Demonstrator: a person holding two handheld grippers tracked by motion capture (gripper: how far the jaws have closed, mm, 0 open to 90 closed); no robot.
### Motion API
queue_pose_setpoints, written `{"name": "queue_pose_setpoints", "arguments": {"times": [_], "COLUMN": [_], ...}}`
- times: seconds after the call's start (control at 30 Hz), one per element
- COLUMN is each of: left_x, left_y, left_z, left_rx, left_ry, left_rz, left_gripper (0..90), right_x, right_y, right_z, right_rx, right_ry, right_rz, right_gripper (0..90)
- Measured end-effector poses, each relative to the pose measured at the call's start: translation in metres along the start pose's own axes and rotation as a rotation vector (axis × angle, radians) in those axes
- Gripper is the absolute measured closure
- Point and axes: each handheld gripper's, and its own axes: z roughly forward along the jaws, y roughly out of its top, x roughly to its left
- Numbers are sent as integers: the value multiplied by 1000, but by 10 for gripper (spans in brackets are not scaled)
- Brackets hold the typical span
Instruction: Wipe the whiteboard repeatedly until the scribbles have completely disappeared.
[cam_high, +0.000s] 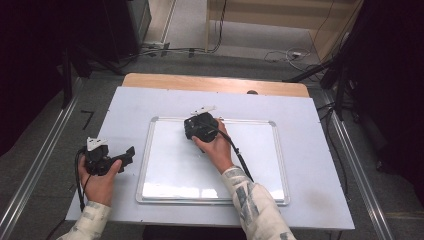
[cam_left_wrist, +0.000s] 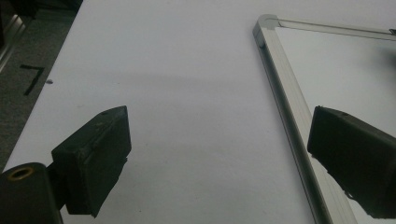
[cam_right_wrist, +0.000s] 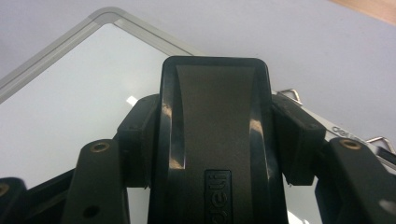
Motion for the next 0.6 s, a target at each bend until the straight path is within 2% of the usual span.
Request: {"name": "queue_pose_setpoints", "arguments": {"times": [0.23,0.6], "left_x": [0,0], "left_y": [0,-1], "left_z": [-1,0], "left_rx": [0,1], "left_ry": [6,5], "left_rz": [-1,1], "left_gripper": [67,67], "right_x": [-7,-21], "right_y": [-5,-28], "right_z": [-21,-54], "right_rx": [-18,-40], "right_ry": [2,3], "right_rz": [7,28], "right_gripper": [384,383]}}
